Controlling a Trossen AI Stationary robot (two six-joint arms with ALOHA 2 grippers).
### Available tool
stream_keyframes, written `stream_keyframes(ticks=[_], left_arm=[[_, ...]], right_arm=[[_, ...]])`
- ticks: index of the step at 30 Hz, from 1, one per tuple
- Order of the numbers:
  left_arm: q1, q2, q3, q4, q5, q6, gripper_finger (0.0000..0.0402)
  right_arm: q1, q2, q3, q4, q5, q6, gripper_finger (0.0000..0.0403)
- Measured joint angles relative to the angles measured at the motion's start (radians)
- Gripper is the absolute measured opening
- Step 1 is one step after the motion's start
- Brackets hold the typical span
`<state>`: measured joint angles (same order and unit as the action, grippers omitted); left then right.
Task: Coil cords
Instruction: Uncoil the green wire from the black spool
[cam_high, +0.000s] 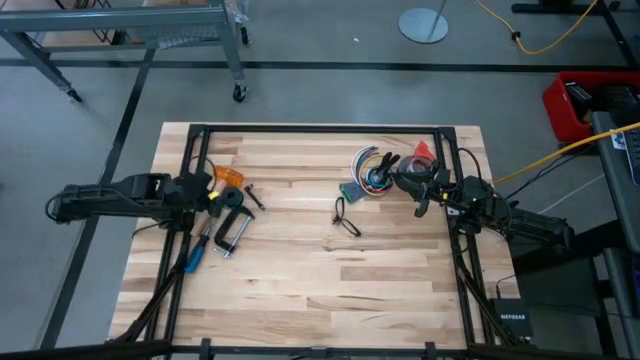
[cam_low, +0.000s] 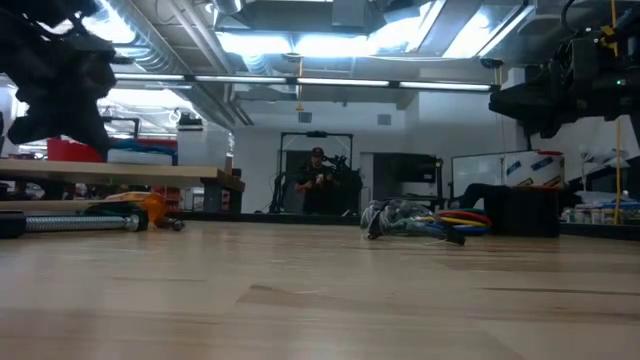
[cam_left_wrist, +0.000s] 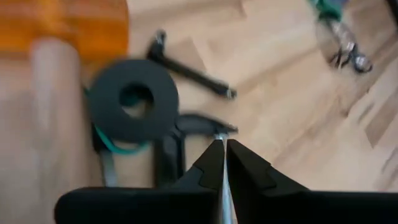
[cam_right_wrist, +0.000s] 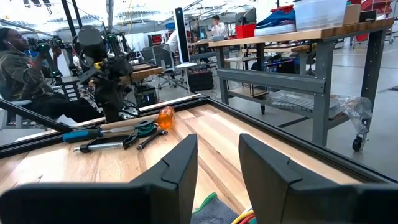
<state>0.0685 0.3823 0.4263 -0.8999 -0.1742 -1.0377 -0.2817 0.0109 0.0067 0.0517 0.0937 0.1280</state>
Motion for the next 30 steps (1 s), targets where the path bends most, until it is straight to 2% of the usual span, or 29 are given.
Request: stream_keyframes(ticks=[2, 6, 15, 22, 26, 30], left_arm=[[0.000, 0.039, 0.000, 0.028, 0.037, -0.032, 0.0024], [0.000, 0.104, 0.000, 0.062, 0.023, -0.046, 0.0041], [0.000, 0.194, 0.000, 0.075, 0.003, 0.045, 0.0065], [0.000, 0.273, 0.000, 0.075, -0.034, 0.062, 0.0133], [0.000, 0.342, 0.000, 0.109, -0.059, 0.175, 0.0166], [0.000, 0.434, 0.000, 0.186, -0.096, 0.310, 0.0171]], right_arm=[[0.000, 0.000, 0.000, 0.000, 0.000, 0.000, 0.0122], [0.000, 0.000, 0.000, 0.000, 0.000, 0.000, 0.0122], [0.000, 0.000, 0.000, 0.000, 0.000, 0.000, 0.0122], [0.000, 0.000, 0.000, 0.000, -0.038, 0.000, 0.0122], [0.000, 0.000, 0.000, 0.000, -0.060, 0.000, 0.0122], [0.000, 0.000, 0.000, 0.000, -0.060, 0.000, 0.0122]])
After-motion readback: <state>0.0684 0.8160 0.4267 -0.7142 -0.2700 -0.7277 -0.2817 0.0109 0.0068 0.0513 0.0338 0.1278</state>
